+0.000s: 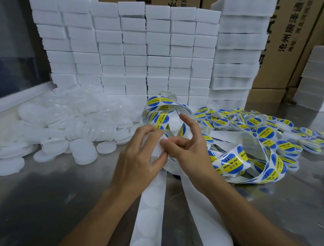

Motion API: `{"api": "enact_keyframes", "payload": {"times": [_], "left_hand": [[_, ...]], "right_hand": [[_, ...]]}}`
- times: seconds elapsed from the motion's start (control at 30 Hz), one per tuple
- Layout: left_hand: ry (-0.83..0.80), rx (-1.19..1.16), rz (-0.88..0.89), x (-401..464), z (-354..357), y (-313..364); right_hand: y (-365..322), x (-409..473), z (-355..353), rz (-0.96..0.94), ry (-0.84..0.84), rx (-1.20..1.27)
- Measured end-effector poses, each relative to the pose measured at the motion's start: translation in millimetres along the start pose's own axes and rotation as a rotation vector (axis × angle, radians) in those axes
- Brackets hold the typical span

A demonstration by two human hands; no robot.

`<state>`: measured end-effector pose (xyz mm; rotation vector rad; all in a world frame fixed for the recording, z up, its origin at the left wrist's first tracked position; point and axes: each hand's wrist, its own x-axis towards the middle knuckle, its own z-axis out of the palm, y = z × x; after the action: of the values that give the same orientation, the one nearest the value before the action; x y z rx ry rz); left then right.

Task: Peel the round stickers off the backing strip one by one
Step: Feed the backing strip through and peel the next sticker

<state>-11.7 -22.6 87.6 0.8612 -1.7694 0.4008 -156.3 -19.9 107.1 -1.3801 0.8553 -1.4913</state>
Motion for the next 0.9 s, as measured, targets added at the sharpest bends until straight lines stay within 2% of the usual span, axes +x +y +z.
{"api": "enact_keyframes", "payload": {"times": [0.07, 0.1, 0.23, 0.27, 0.33, 0.47, 0.6, 0.73, 0.9], "left_hand": [[-0.001, -0.088, -0.054, 1, 0, 1], [0.006, -0.196, -0.144, 2, 1, 3], [0.028, -0.909, -0.848, 10, 0, 9], [0.018, -1.008, -0.966, 11, 0, 6], [0.004, -1.136, -1.092, 13, -1, 1], [0.038, -1.274, -1.174, 14, -1, 0], [0.097, -1.308, -1.248, 12, -1, -6], [0.129, -1.305, -1.328, 10, -1, -9], [0.122, -1.303, -1.335, 8, -1, -12]], "right_hand": [[-1, 1, 0, -0.007, 0.018, 0.013], [-1, 1, 0, -0.011, 0.034, 0.012], [-3, 4, -4, -0.025, 0.096, -0.022], [-3, 5, -5, -0.027, 0.103, -0.027], [-3, 5, -7, -0.029, 0.105, -0.034], [-1, 4, -5, -0.044, 0.142, -0.073], [-6, 6, -7, -0.13, 0.287, -0.189], [-14, 9, -13, -0.234, 0.356, -0.232], [-19, 8, -12, -0.172, 0.23, -0.105]]}}
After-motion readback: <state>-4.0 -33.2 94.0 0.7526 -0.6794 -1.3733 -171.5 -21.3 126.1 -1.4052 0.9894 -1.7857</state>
